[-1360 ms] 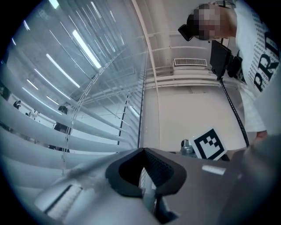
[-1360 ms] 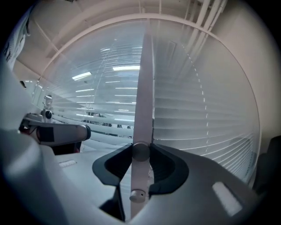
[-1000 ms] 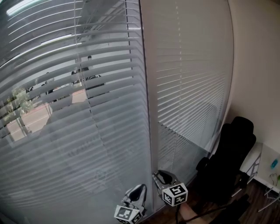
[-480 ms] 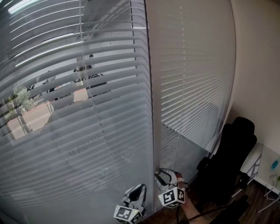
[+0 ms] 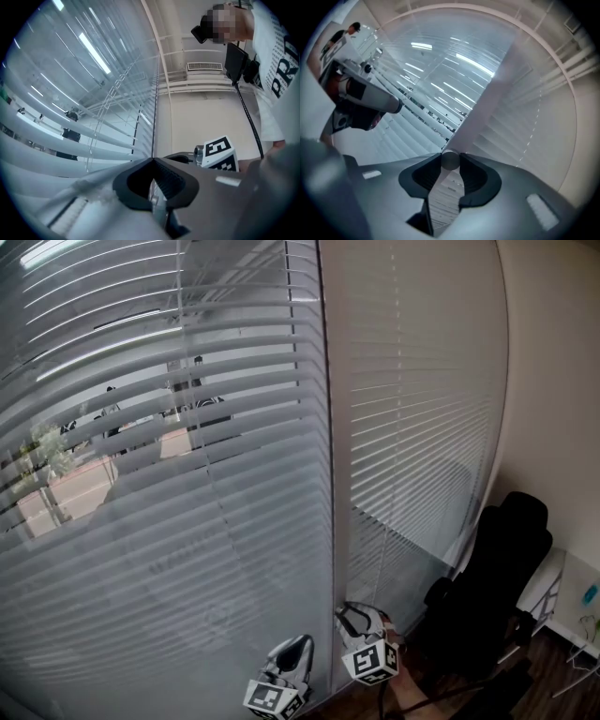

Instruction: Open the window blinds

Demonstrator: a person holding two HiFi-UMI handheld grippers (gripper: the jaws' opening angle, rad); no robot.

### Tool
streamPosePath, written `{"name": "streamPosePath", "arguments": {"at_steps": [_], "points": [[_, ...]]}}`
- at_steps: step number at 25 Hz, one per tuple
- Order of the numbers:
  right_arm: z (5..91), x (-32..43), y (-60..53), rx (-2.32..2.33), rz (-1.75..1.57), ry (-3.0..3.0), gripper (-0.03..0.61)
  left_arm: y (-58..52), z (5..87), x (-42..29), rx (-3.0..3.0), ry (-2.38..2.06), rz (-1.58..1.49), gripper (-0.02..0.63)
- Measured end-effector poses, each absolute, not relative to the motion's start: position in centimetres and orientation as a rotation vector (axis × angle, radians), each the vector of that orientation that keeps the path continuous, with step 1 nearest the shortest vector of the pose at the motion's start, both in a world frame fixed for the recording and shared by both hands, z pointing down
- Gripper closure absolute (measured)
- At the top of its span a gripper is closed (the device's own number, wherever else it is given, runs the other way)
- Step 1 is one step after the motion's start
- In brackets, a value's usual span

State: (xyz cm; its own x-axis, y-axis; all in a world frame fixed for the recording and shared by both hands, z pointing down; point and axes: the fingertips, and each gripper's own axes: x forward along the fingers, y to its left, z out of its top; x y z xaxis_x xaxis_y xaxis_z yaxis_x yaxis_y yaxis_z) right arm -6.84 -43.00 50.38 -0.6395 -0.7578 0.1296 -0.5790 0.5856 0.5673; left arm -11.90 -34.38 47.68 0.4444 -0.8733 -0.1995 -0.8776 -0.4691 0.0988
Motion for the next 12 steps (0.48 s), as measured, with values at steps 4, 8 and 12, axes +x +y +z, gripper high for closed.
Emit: {"name": "streamPosePath", "arguments": {"at_steps": [4, 8, 12], "points": [[50.22, -6.78, -43.00, 1.095, -0.572, -2.544, 0.445, -34.40, 47.66, -12.06, -2.647, 1.606, 0.346, 0.621], [50.33, -6.61, -43.12, 1.118, -0.408, -2.652, 0.445, -34.42, 47.69, -11.92, -2.652, 1.601, 0.346, 0.621], [50.16, -6.53, -43.19, 1.128, -0.279, -2.729, 0.445, -34.51, 47.70, -11.67, -2.657, 1.595, 0.345, 0.621]]}}
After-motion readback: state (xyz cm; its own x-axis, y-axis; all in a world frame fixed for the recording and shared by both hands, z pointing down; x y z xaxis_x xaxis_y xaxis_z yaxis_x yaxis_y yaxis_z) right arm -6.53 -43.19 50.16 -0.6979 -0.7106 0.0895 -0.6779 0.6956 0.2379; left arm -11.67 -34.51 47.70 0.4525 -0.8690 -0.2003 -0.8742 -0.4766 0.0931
